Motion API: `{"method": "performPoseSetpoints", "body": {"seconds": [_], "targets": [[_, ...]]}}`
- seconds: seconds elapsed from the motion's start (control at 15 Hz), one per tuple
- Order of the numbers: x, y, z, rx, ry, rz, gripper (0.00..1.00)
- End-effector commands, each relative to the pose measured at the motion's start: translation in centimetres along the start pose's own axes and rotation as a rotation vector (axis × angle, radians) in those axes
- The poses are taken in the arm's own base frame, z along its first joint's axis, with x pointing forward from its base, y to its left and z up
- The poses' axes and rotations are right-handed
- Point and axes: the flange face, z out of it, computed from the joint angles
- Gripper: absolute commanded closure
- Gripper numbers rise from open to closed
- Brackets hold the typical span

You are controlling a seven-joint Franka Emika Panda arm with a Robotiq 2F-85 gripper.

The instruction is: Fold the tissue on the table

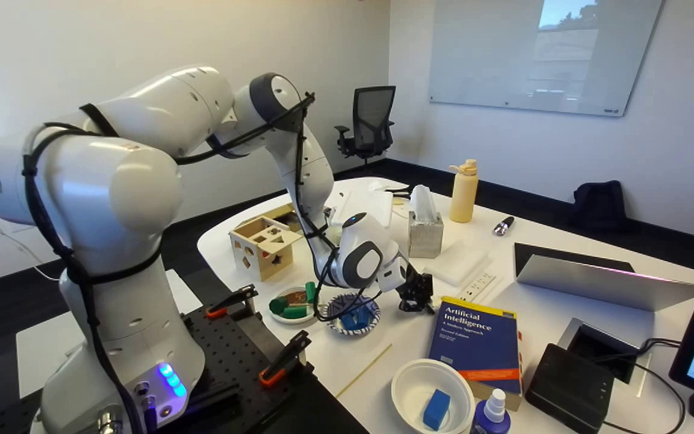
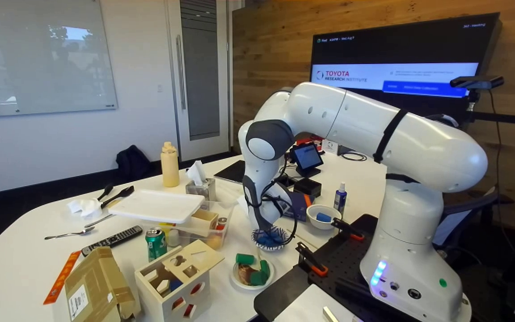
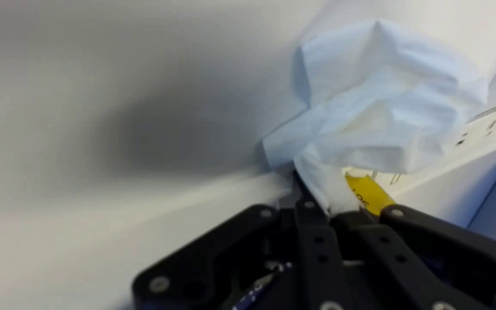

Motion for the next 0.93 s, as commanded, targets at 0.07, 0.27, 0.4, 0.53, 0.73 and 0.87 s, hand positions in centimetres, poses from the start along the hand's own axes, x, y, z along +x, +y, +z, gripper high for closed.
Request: {"method": "performPoseSetpoints", "body": {"seconds": [0.07, 0.27, 0.4, 0.53, 0.73, 0.87], "targets": [[0.1, -0.9, -0.7, -0.016, -0.052, -0.034, 0.73], [0.2, -1.6, -1.2, -0.014, -0.075, -0.059, 0.53], [0.2, -2.0, -1.7, -0.014, -0.09, -0.068, 0.38], [0.3, -2.5, -2.6, -0.014, -0.106, -0.076, 0.22], [1.1, -3.4, -4.5, -0.01, -0.126, -0.095, 0.0], [2.4, -4.2, -6.1, -0.004, -0.128, -0.098, 0.0]]}}
